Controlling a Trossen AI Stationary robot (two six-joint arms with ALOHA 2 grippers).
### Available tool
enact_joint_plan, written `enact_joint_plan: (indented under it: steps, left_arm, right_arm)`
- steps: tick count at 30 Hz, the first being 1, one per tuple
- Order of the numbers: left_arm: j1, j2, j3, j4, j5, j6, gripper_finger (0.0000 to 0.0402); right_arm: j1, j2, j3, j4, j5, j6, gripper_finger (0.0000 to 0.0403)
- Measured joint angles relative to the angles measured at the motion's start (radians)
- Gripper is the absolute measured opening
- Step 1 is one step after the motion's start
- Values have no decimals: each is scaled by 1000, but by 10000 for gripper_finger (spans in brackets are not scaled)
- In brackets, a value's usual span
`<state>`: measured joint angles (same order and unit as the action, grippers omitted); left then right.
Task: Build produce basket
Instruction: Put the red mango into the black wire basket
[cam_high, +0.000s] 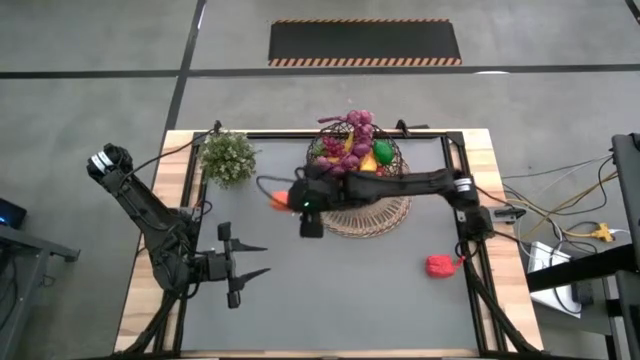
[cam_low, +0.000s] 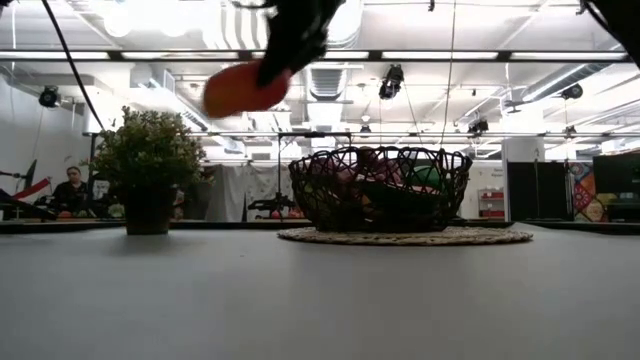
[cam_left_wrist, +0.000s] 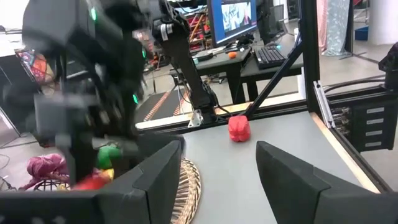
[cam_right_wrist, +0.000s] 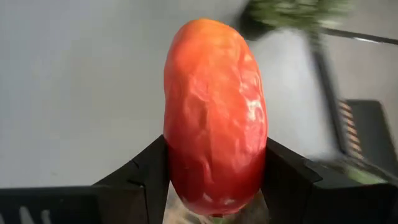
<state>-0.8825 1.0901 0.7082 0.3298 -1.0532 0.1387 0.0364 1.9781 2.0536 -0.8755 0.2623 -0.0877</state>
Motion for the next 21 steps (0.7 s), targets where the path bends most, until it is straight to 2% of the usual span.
enact_joint_plan:
  steps: [5,13,16,21]
  left_arm:
    - [0,0,0,0,0,0,192]
    - [0,0,0,-1,0,0,192]
    - [0,0,0,-1,1,0,192]
    - [0,1,0,-2,1,0,192]
  right_arm:
    - [-8,-95,-1,-101,83,42,187]
    - [19,-175,-32,-158,90,104,187]
    - [63,-200,-103,-122,89,124,187]
    - [152,-265,-308,56,88,130,187]
